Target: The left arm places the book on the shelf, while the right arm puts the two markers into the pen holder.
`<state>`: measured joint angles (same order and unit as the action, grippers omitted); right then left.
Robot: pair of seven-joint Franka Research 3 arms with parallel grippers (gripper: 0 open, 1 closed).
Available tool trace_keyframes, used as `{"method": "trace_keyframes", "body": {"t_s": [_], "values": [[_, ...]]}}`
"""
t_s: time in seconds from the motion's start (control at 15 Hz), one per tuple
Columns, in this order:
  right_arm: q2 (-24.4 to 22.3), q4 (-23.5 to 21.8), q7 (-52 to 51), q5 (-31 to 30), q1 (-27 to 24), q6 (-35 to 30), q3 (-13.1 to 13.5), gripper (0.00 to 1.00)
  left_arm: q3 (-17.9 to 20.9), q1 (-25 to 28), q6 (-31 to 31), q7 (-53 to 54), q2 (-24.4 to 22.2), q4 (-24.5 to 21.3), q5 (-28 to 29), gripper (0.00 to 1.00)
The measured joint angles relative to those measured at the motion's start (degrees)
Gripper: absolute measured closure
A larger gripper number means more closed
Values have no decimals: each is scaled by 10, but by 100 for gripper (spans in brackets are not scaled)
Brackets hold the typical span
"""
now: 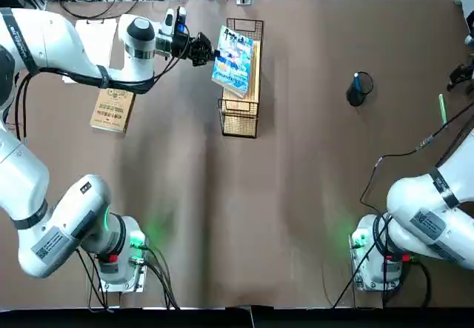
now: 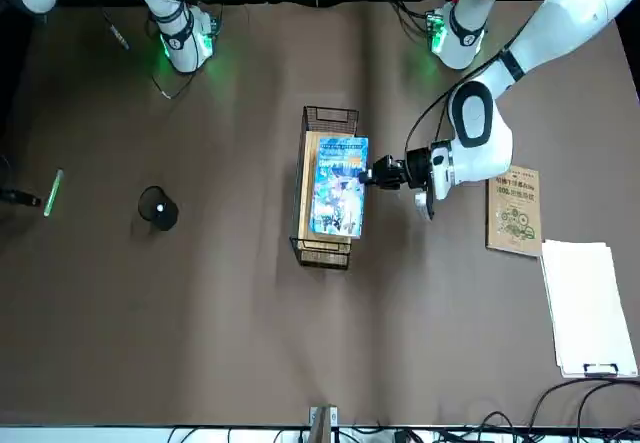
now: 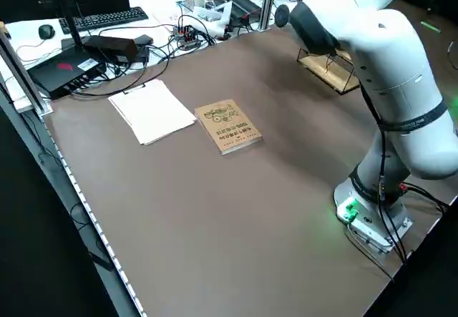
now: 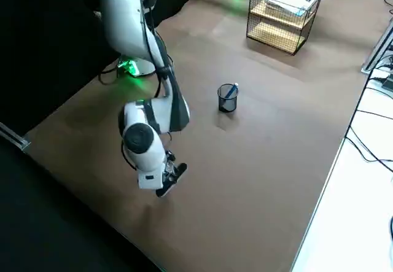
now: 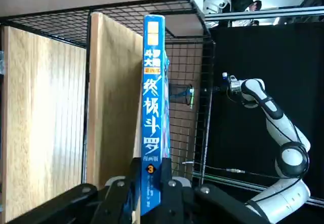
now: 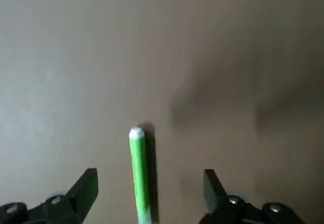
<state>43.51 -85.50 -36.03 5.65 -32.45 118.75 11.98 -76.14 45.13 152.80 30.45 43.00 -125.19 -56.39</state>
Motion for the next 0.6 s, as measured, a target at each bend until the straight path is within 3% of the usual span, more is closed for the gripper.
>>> {"method": "trace_keyframes", "body": {"t_s": [0.27,0.4,0.53,0.6], "values": [[17,-7,44,-12,15,4,0,16,15,-16,4,4,0,1,0,81],[18,-18,58,-16,17,4,0,35,21,-25,11,8,0,1,0,81],[18,-23,63,-20,17,4,1,39,27,-33,14,9,0,3,0,81],[18,-23,63,-23,16,4,3,47,29,-37,14,10,0,3,0,81]]}}
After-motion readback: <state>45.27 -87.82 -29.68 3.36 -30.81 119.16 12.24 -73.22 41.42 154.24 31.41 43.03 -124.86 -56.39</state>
